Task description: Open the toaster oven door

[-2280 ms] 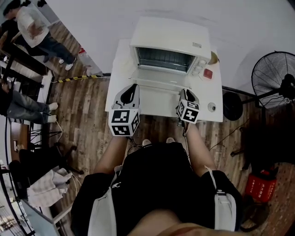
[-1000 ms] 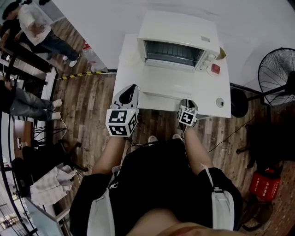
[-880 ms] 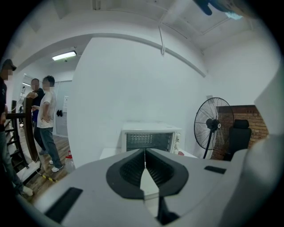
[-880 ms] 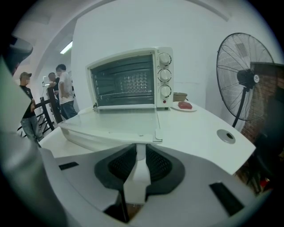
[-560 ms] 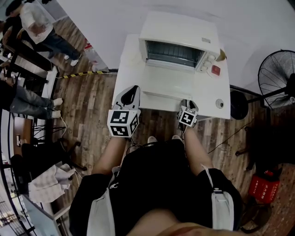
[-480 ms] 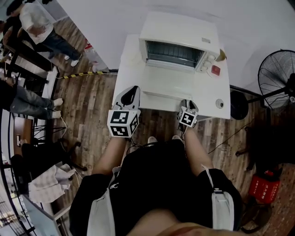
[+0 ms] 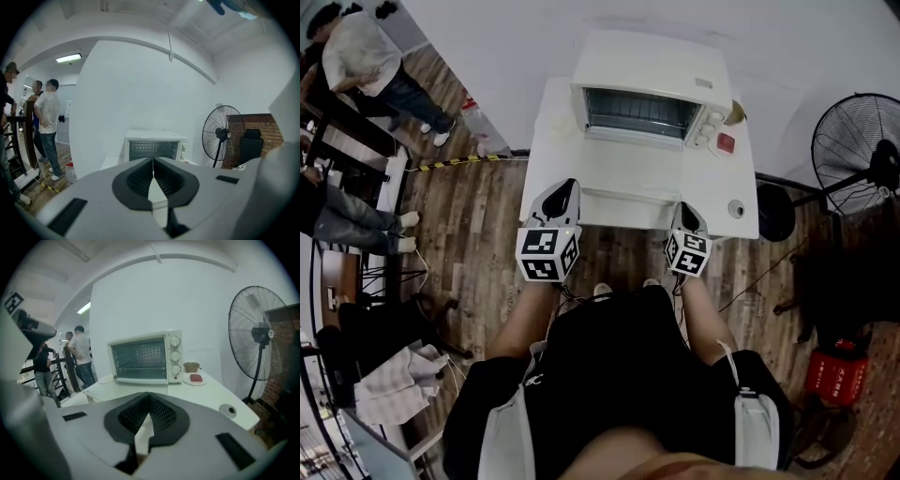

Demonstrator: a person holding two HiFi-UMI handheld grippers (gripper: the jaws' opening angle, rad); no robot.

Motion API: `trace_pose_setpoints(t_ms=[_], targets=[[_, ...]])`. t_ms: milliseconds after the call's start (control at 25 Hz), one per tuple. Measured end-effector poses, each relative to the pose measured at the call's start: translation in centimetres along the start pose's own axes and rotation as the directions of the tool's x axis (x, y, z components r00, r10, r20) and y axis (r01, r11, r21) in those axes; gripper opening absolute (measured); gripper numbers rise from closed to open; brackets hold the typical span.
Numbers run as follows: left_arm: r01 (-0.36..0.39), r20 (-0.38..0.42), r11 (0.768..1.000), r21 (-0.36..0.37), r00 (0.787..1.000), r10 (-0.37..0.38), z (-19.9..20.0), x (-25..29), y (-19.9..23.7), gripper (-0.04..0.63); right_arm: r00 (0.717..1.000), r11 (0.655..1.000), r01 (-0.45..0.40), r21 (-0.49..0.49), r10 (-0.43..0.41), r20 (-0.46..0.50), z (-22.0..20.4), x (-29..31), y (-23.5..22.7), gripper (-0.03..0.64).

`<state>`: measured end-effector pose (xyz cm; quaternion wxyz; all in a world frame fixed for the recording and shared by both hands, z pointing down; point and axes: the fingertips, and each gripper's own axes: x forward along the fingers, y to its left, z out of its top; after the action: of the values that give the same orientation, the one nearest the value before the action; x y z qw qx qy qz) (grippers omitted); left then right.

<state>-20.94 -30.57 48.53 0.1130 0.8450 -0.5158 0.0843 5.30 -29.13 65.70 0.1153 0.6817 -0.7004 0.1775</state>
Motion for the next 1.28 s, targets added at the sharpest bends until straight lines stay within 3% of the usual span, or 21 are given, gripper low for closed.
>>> trace_pose_setpoints(t_ms=[200,560,1280], targets=[[0.016,0.022,1.0,-0.006,1.0,-0.016,0.7,0.6,-0.7,0.017,0.985,0.999,-0.025,-0.021,0.028,0.171,8.2,-2.3,0.5,0.002],[0.022,0.062,1.0,0.002,0.998,-0.022,2.4,1.4,-0.7,0.017,0.931,0.998,-0.023,-0.066,0.045,0.362,18.5,-6.4,2.3,0.0],[0.037,0.092,0.999,0.007,0.995,-0.037,3.7,1.6,0.2,0.017,0.92,0.998,-0.023,-0.064,0.046,0.39,19.9,-7.2,3.4,0.002]])
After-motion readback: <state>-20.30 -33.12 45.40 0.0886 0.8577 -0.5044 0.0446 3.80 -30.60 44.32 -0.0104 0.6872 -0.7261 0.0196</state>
